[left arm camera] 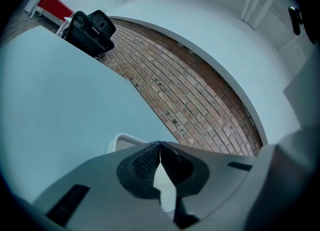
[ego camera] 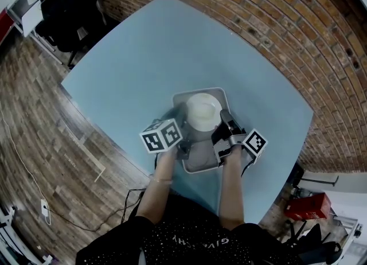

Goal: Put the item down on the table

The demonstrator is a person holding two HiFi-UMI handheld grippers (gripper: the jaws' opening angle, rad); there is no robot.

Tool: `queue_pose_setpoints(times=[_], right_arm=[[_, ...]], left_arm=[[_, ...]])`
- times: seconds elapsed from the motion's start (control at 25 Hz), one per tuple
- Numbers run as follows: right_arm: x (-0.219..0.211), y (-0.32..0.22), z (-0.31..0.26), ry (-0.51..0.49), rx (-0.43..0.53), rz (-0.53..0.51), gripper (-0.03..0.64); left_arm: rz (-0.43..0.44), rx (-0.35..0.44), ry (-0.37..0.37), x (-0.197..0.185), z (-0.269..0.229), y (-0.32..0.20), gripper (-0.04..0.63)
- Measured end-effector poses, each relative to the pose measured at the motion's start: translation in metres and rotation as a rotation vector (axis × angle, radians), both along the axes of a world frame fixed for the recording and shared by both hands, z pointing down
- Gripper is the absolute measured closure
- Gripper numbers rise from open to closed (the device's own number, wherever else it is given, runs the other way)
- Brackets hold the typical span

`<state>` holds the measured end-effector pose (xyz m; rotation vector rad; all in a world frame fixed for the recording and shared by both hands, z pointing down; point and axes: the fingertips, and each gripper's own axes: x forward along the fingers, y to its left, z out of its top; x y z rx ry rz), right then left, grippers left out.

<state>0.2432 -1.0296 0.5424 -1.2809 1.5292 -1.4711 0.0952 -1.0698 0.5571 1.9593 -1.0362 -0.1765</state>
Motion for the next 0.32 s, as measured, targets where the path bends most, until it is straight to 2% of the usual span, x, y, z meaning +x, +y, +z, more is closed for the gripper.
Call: queue_pose_setpoints(times=[0.32], right_arm=[[0.0025, 0.0029, 0.0024, 0.018, -0.017, 0.005, 0.606]], left_arm=[[-0.002, -0.011, 0.004, 0.0000, 0.0004, -0.0010, 0.583]])
